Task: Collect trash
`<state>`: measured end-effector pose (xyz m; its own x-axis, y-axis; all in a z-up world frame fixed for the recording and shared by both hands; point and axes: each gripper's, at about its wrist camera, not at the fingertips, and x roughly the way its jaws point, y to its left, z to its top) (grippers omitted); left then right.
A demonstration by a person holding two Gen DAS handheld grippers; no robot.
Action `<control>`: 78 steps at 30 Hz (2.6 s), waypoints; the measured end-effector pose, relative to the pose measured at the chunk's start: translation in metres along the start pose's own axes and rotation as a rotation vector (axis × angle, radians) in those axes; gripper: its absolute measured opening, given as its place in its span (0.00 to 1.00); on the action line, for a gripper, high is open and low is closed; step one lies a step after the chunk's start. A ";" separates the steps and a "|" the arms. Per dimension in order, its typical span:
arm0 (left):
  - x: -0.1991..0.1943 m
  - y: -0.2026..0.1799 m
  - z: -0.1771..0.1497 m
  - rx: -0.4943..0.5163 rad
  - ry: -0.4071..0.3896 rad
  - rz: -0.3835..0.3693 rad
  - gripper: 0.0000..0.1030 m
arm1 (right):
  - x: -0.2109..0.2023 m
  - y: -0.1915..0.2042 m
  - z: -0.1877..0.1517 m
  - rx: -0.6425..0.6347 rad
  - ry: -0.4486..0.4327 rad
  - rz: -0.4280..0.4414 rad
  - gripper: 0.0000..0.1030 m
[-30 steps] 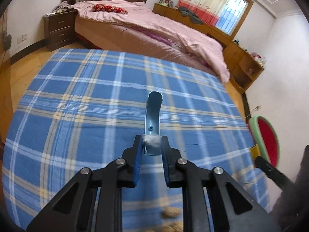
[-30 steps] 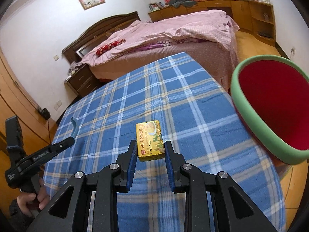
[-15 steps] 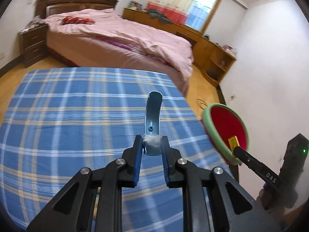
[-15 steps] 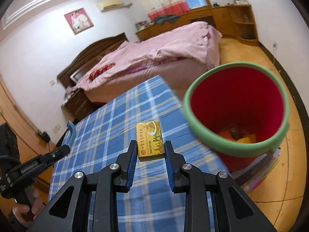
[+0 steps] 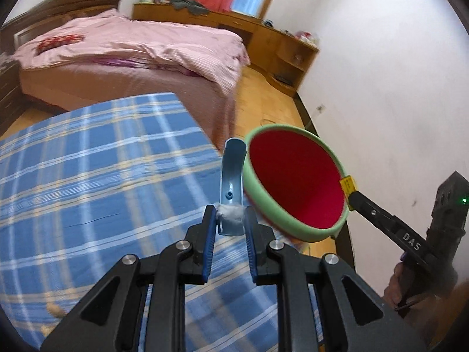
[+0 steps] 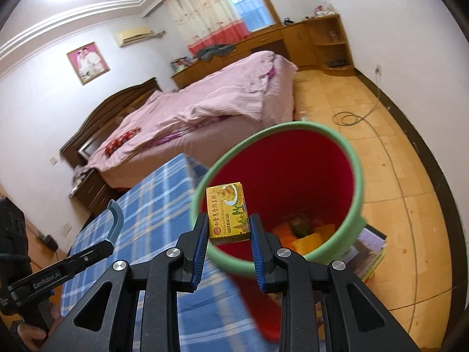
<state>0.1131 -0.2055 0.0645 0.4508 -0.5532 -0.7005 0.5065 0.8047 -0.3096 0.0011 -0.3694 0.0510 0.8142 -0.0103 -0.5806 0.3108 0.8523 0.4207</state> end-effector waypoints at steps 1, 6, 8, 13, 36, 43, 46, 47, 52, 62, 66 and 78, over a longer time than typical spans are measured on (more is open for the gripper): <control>0.007 -0.006 0.002 0.013 0.007 -0.006 0.18 | 0.004 -0.006 0.002 0.007 0.002 -0.010 0.27; 0.042 -0.030 0.010 0.065 0.040 -0.022 0.18 | 0.020 -0.037 0.012 0.036 0.009 -0.059 0.28; 0.059 -0.039 0.013 0.082 0.061 -0.033 0.18 | 0.027 -0.047 0.014 0.043 0.014 -0.075 0.28; 0.089 -0.055 0.015 0.126 0.095 -0.045 0.18 | 0.042 -0.067 0.019 0.075 0.023 -0.111 0.29; 0.053 -0.061 0.003 0.166 0.057 0.022 0.36 | 0.009 -0.048 0.011 0.052 0.019 -0.070 0.57; 0.005 -0.045 -0.009 0.125 0.013 0.069 0.37 | -0.022 -0.011 0.001 -0.012 0.015 -0.028 0.64; -0.019 -0.038 -0.018 0.114 -0.010 0.098 0.44 | -0.035 0.007 -0.006 -0.041 0.002 -0.002 0.73; -0.027 -0.034 -0.021 0.107 -0.019 0.107 0.45 | -0.039 0.013 -0.008 -0.052 -0.001 0.007 0.73; -0.068 -0.014 -0.035 0.054 -0.066 0.157 0.55 | -0.054 0.046 -0.024 -0.105 -0.004 0.055 0.73; -0.139 0.030 -0.068 -0.062 -0.156 0.243 0.57 | -0.072 0.115 -0.060 -0.232 -0.026 0.148 0.80; -0.166 0.048 -0.084 -0.110 -0.202 0.308 0.57 | -0.079 0.134 -0.075 -0.281 -0.045 0.165 0.80; -0.211 0.084 -0.145 -0.198 -0.283 0.518 0.57 | -0.093 0.160 -0.123 -0.363 -0.094 0.204 0.82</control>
<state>-0.0463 0.0103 0.0929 0.7928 -0.0939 -0.6022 0.0358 0.9935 -0.1078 -0.0849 -0.1676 0.0867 0.8875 0.1441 -0.4378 -0.0403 0.9705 0.2378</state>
